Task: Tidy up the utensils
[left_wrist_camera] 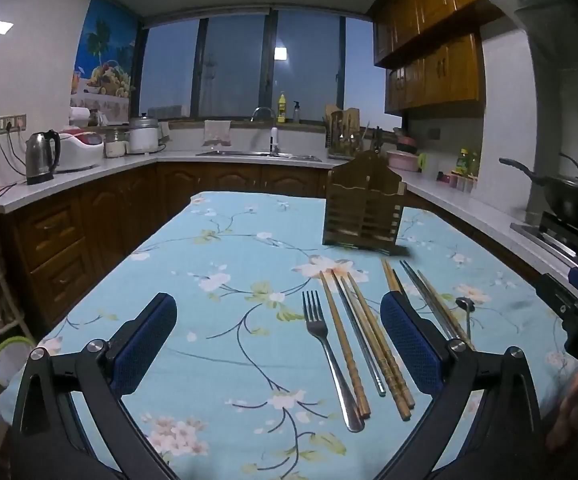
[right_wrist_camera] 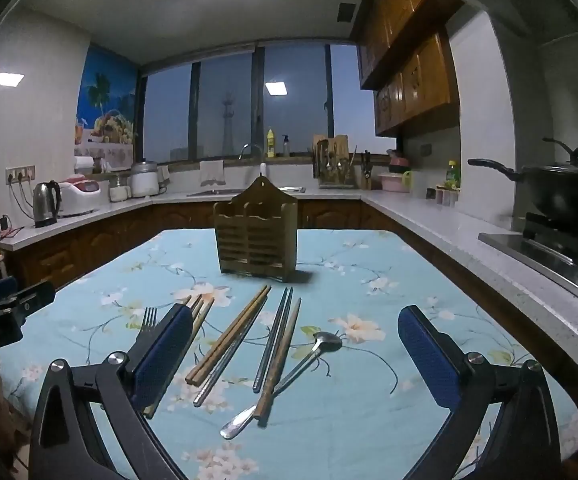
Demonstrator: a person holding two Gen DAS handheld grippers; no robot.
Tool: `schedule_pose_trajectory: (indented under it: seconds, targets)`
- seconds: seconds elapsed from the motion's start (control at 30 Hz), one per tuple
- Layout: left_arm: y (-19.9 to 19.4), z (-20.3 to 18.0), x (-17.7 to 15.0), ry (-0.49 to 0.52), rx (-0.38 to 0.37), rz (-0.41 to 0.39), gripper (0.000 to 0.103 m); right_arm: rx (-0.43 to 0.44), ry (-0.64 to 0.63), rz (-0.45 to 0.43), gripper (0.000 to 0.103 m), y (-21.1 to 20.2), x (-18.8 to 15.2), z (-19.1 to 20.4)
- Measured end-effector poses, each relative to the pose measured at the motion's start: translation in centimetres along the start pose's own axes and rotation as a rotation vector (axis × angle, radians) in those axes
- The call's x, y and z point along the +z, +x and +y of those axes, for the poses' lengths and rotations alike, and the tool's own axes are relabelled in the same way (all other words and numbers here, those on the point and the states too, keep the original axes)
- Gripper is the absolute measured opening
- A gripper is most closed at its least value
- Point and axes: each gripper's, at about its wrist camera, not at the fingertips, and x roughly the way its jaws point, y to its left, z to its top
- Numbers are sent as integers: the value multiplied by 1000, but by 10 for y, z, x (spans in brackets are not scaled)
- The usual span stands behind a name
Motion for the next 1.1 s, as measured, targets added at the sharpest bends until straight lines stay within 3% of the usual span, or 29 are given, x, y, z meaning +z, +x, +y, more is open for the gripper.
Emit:
schedule_pose_trajectory:
  seconds: [1.1]
  targets:
    - [1,-1,2,12,-2,12,103,18,7,27,103,3,2,10]
